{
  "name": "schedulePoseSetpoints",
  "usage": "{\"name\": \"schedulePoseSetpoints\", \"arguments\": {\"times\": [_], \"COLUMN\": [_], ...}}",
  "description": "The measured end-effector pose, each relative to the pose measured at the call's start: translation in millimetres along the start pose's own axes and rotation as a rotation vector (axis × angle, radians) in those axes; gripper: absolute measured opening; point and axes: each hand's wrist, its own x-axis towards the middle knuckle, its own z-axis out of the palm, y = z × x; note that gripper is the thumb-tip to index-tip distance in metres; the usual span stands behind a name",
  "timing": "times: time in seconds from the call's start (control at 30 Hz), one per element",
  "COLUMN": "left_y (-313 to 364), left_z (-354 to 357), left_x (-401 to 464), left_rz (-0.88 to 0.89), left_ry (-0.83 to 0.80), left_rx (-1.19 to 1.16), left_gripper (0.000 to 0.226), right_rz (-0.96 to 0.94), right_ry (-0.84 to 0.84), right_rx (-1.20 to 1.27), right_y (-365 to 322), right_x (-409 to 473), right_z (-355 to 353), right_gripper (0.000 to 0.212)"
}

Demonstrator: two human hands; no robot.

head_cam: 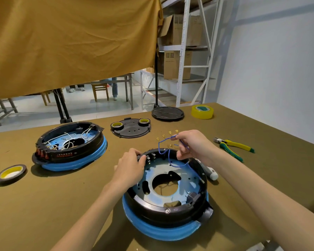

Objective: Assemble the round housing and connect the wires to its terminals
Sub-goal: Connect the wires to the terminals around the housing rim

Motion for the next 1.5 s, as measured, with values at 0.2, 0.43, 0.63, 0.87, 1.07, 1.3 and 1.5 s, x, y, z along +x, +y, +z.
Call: {"name": "schedulePoseSetpoints", "arguments": {"times": [0.2, 0.43, 0.63, 0.87, 1.07, 1.3, 1.5], "left_y": [-2, -9, -12, -17, -18, -22, -20], "left_z": [-23, -33, -31, -27, -24, -21, -21], "left_x": [6, 16, 17, 18, 18, 21, 20], "left_rz": [0.030, 0.160, 0.226, 0.235, 0.298, 0.295, 0.327], "left_ry": [-0.148, -0.175, -0.170, -0.087, -0.033, -0.025, -0.018], "left_rx": [0.182, -0.077, -0.243, -0.177, -0.082, -0.104, -0.058], "left_gripper": [0.038, 0.029, 0.023, 0.017, 0.021, 0.020, 0.022], "right_rz": [0.033, 0.054, 0.133, 0.105, 0.067, -0.080, -0.297], "right_ry": [-0.034, -0.178, -0.195, -0.204, -0.231, -0.104, 0.053], "right_rx": [-0.133, -0.359, -0.479, -0.502, -0.502, -0.629, -0.821], "right_y": [8, 17, 30, 44, 47, 54, 54], "right_x": [2, -7, -4, -2, -2, 0, -3], "right_z": [11, 24, 47, 51, 49, 50, 52], "right_gripper": [0.021, 0.024, 0.023, 0.028, 0.029, 0.027, 0.013]}}
